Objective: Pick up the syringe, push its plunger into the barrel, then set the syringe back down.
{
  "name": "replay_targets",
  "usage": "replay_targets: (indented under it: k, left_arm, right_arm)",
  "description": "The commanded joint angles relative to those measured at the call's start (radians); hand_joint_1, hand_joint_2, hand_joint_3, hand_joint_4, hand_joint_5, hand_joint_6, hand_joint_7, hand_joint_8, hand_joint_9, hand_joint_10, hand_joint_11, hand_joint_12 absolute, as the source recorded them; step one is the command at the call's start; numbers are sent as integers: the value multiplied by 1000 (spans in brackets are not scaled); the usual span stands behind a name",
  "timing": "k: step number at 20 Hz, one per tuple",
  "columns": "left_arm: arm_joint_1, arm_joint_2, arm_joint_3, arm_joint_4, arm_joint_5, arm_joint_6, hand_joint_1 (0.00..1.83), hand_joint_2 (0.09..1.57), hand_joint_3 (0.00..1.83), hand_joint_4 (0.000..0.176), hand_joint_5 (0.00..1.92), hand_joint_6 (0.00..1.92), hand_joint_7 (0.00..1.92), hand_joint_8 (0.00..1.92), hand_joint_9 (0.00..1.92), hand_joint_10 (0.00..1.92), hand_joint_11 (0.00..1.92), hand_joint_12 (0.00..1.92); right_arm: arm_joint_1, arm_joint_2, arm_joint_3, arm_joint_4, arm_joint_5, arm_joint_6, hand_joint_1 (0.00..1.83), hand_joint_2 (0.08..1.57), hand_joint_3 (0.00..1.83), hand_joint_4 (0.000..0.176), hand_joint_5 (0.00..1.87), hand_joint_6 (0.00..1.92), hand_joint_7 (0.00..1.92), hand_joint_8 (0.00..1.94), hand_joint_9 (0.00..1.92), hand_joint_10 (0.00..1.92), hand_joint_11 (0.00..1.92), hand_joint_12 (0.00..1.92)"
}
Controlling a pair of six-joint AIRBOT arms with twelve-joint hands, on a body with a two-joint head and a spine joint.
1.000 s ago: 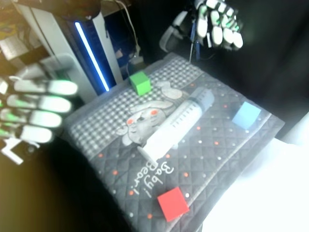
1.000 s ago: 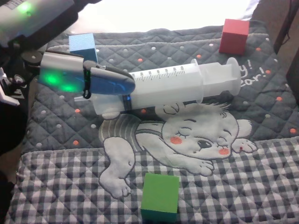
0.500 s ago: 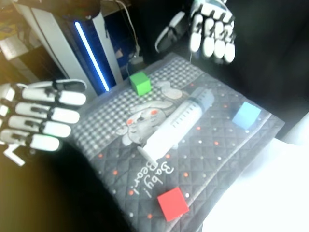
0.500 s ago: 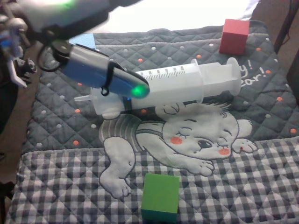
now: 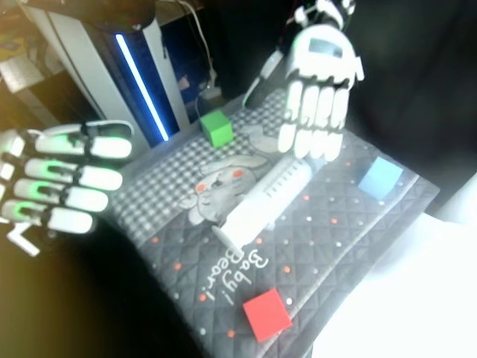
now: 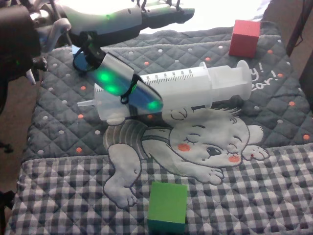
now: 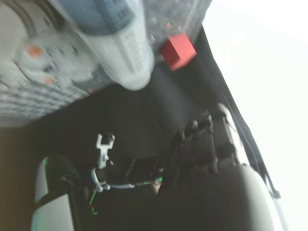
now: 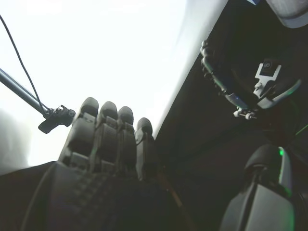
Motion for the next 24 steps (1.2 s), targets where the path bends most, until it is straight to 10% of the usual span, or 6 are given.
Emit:
replay_targets:
  k: [1,7,8,11,19,24]
  left_arm:
    - [-14,-9,7,-3,-48,-29,490,733,0,0,0,0,0,0,0,0,0,0]
    - [-14,-77,51,76,0,-69,408,695,0,0,0,0,0,0,0,0,11,5]
    - [-14,-95,67,76,14,-69,386,684,0,0,0,0,0,0,0,0,33,15]
    - [-10,-128,97,76,39,-71,483,708,0,0,0,0,0,0,0,0,1,0]
    - [-1,-208,145,96,95,-72,479,712,2,0,0,0,0,0,0,0,2,2]
    - [18,-225,162,109,126,-72,474,725,6,0,0,0,0,0,7,3,34,16]
  right_arm:
    - [5,1,6,17,122,4,601,661,3,93,201,0,208,0,170,3,56,80]
    - [5,-11,10,16,122,4,612,665,1,43,139,0,169,0,133,0,61,80]
    - [5,-12,10,14,122,4,613,656,0,85,146,7,165,3,133,3,69,82]
    - [5,-13,10,8,122,4,634,645,0,95,157,8,180,7,144,6,94,86]
    - [5,-19,10,-8,120,4,632,666,4,53,188,9,222,11,176,8,114,75]
    - [5,-19,10,-13,106,4,625,656,0,60,224,15,233,9,189,8,122,77]
